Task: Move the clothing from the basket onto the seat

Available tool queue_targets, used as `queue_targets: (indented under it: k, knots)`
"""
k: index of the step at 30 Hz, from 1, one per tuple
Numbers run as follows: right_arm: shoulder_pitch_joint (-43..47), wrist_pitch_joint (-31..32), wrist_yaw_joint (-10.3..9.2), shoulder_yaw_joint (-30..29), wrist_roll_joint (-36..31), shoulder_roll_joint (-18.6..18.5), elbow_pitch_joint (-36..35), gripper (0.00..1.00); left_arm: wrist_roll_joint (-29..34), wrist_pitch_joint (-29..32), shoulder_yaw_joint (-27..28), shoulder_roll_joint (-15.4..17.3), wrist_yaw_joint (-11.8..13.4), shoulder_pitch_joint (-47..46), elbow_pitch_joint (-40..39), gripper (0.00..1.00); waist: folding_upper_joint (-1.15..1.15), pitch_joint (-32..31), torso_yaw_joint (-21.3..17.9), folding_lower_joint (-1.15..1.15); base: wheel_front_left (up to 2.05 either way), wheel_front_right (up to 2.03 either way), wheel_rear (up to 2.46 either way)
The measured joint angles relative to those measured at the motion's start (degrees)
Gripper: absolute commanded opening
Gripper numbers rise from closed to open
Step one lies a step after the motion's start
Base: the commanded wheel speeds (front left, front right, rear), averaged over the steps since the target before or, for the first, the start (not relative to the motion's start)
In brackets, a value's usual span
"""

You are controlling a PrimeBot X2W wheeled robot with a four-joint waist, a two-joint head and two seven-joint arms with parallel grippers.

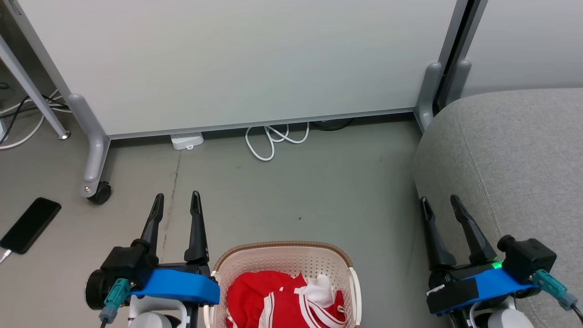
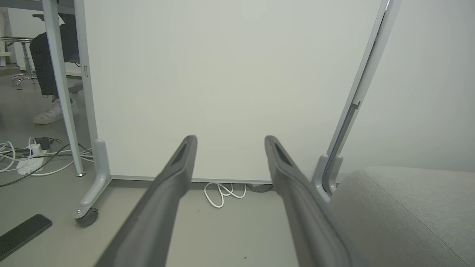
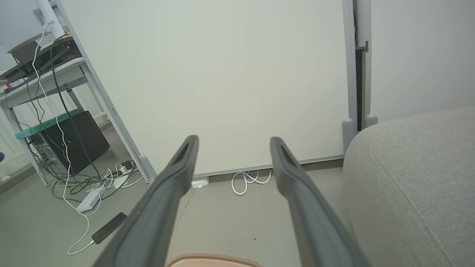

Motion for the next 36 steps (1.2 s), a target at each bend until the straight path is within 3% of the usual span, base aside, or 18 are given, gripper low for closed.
queue_targets:
  k: [26,36]
  knots:
    - [-0.8,-2.8,0.01,1.0,-13.0,-0.1,3.2,1.0,11.4,-2.8,-2.3,-0.2,-0.3,-0.9,2.4,1.0,0.0,0.7,0.5,0.0,0.0,0.0,0.0]
    - [-1.4,-3.3,0.02,1.4,-14.9,-0.1,4.5,1.0,13.4,-3.3,-2.7,-0.3,-0.4,-1.0,3.1,1.0,0.0,1.1,0.6,0.0,0.0,0.0,0.0]
